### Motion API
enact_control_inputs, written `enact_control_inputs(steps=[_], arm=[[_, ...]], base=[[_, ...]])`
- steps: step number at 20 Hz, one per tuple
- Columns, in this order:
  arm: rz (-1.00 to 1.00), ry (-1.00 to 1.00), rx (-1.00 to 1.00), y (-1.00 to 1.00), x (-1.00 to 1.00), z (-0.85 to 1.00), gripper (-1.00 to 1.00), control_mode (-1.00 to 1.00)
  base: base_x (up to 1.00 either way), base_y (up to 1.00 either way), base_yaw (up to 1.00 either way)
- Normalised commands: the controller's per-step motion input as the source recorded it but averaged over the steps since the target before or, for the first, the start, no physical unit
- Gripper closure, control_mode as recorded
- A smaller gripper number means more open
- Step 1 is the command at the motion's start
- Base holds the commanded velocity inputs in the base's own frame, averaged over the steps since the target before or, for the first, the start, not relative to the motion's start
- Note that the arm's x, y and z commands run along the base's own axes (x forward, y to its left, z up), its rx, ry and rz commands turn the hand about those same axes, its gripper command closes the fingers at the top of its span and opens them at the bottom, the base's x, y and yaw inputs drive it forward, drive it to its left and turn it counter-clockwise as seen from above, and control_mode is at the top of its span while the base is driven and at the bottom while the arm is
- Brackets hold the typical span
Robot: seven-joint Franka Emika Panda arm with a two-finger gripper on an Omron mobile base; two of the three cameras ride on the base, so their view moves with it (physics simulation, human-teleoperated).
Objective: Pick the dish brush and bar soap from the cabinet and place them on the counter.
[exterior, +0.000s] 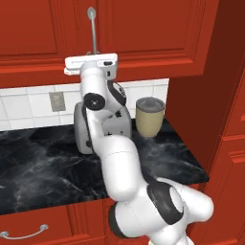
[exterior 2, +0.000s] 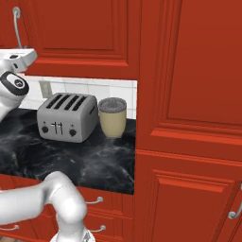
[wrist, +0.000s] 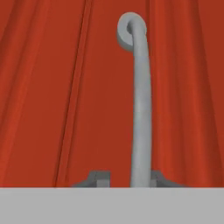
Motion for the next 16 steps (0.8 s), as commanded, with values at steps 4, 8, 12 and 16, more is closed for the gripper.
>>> enact_control_inputs(steps=[4,8,12,16], arm=[[0.03,0.07,0.0,0.0,-0.61,0.0,1.0,-1.0],[0.02,0.05,0.0,0.0,-0.66,0.0,1.0,-1.0],[0.0,0.0,0.0,-0.03,-0.7,0.0,1.0,-1.0],[0.0,0.04,0.0,-0.05,-0.67,0.0,1.0,-1.0]], base=[[0.0,0.0,0.0],[0.0,0.0,0.0],[0.0,0.0,0.0],[0.0,0.0,0.0]])
